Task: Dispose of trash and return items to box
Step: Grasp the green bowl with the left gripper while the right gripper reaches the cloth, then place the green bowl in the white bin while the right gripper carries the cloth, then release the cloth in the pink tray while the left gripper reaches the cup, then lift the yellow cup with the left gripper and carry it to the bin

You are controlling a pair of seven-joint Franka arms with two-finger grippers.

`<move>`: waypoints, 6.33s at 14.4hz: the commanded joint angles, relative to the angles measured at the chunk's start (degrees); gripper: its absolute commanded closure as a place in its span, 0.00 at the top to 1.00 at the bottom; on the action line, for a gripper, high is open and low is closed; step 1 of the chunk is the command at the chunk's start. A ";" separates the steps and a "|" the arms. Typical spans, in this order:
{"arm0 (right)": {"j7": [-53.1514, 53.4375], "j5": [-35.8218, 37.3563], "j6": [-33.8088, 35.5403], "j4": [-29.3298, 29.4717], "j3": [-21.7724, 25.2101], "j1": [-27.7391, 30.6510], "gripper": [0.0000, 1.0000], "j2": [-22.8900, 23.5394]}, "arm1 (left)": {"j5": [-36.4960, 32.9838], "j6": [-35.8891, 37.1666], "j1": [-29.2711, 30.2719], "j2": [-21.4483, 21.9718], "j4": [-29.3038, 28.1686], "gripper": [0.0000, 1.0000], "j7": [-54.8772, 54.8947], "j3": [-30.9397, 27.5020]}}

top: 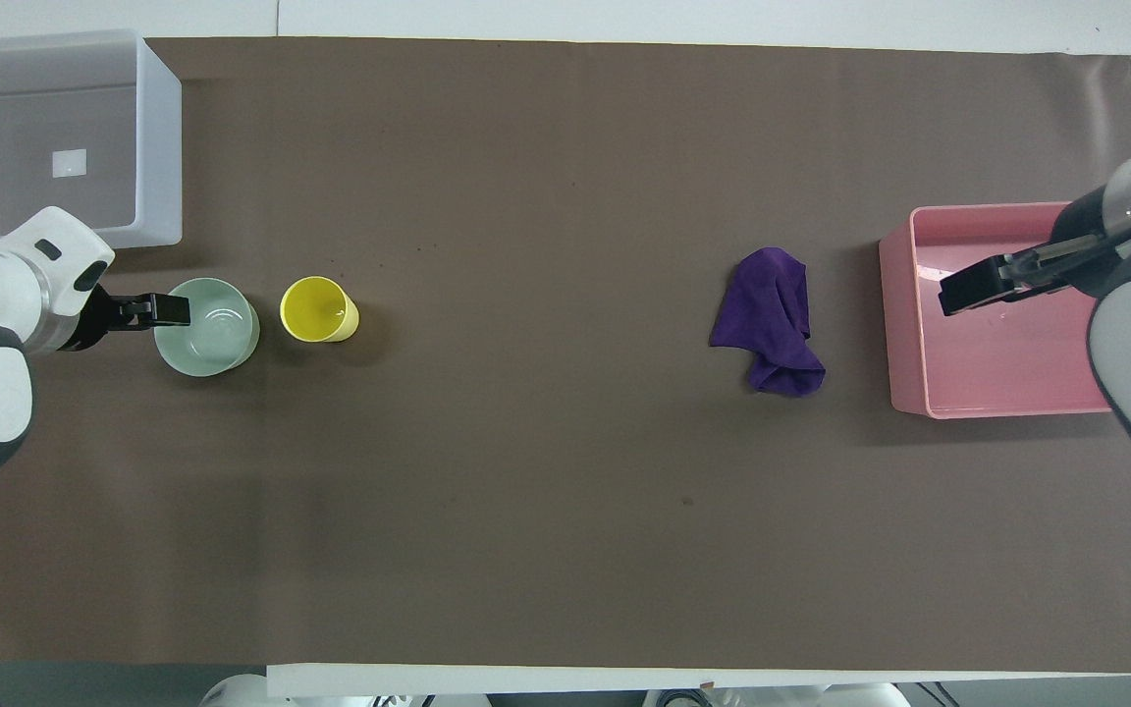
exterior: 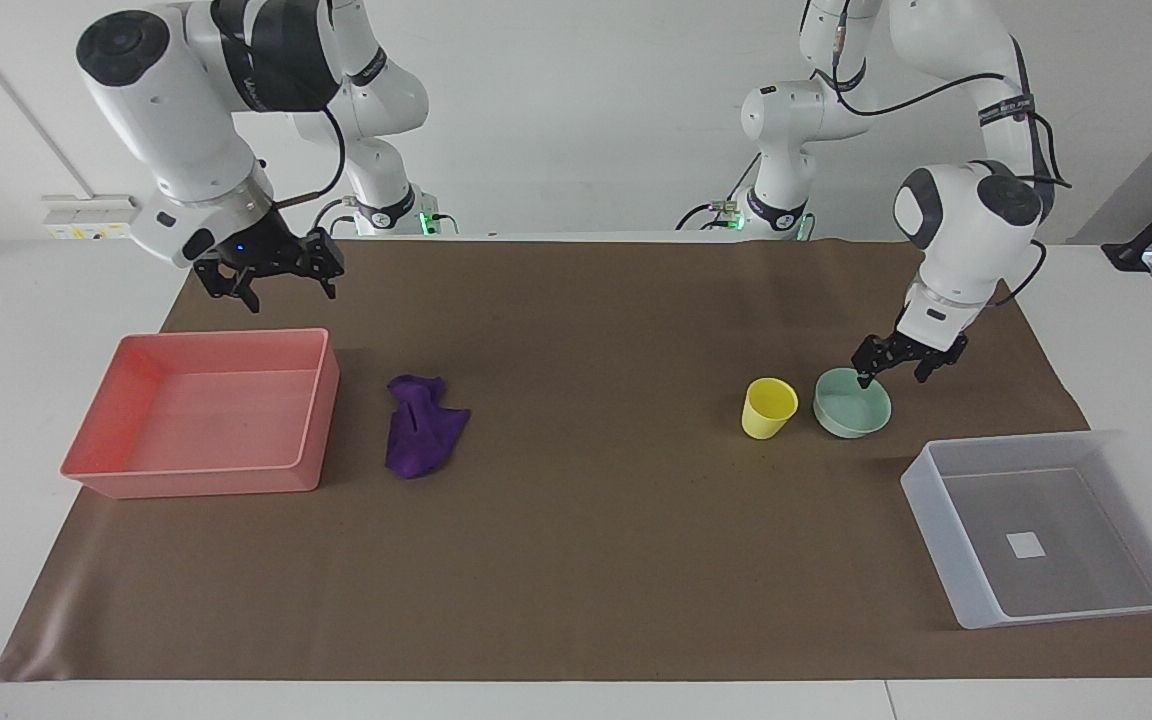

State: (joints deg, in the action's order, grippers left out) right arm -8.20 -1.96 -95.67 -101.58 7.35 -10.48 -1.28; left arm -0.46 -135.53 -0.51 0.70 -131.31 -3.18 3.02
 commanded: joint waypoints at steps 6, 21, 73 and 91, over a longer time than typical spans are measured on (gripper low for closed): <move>0.47 -2.69 -16.46 -7.05 0.20 -5.69 1.00 8.39 | 0.55 -7.12 -0.11 -4.39 -2.80 0.25 -0.17 -0.29; 2.05 -2.69 -37.84 -15.76 0.20 -10.09 0.07 18.77 | 4.94 32.80 7.79 -9.30 41.49 0.00 -2.09 -0.56; 5.38 -1.73 -9.55 -6.71 -0.41 1.26 1.00 4.37 | 4.15 0.59 -14.43 -3.59 7.18 0.00 -24.40 -0.12; 0.90 -1.11 10.85 2.26 -0.24 1.25 1.00 -3.11 | 6.26 15.93 12.02 -25.20 49.75 0.00 -6.31 -0.91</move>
State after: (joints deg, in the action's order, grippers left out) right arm -6.20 -3.06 -85.38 -99.53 7.26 -9.44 -4.51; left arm 4.98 -117.13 11.47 -21.52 -84.10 -9.45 1.53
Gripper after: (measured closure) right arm 0.000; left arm 0.974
